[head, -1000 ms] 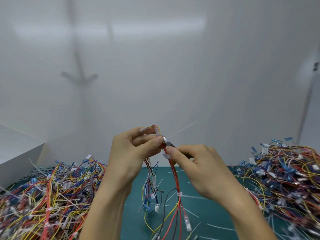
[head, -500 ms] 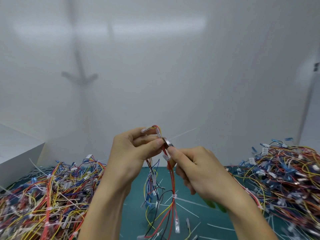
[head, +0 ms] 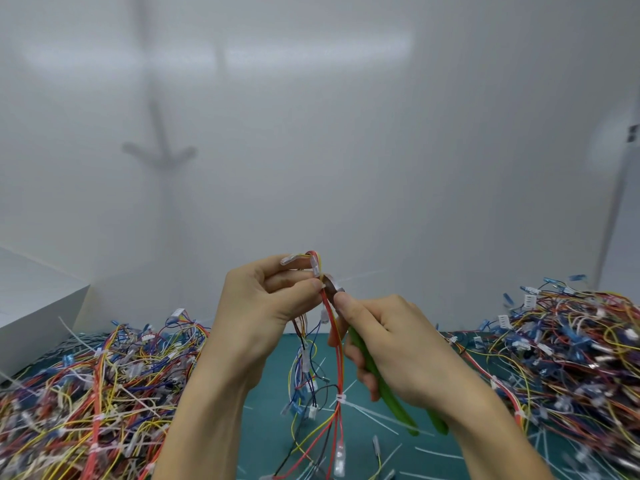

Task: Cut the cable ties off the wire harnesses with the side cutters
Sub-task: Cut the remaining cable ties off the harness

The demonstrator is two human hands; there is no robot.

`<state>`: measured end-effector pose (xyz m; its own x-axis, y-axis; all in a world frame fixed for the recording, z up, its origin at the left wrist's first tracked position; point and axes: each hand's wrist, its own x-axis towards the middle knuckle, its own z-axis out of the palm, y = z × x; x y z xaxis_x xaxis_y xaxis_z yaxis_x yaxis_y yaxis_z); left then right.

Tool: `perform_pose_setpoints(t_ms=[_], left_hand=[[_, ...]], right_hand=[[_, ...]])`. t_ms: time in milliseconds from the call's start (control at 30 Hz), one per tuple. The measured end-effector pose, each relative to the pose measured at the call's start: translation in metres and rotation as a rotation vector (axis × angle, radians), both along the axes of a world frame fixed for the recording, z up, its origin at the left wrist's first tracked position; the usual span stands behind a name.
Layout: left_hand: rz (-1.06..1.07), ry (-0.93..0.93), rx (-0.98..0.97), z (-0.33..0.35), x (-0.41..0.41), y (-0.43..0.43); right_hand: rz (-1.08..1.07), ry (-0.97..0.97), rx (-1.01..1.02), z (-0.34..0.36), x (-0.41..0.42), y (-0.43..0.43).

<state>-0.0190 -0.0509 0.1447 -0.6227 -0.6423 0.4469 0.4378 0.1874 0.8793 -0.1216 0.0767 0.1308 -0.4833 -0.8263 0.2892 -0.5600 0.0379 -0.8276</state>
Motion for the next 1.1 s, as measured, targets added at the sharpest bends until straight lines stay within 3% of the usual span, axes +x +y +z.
perform_pose_setpoints(t_ms=[233,467,633,867,1100], left_hand=[[0.009,0.032,0.022,-0.001,-0.001,-0.001],[-0.035,0.1,0.105,-0.001,-0.002,-0.002],[-0.116,0.097,0.103,-0.003,-0.005,0.001],[-0.161,-0.146,-0.035,-0.004,-0.003,0.002],[-0.329,-0.525,-0.272,-0.008,-0.003,0.009]], right_hand=[[0.102,-0.246,-0.054,0.0,-0.001,-0.003],[-0.011,-0.139,-0.183,0.002,-0.006,0.0],[0.032,-0.109,-0.177,0.002,-0.009,0.004],[-0.139,-0.025,-0.317,-0.001,-0.017,0.001],[-0.202,-0.061,-0.426,-0.003,-0.022,0.0]])
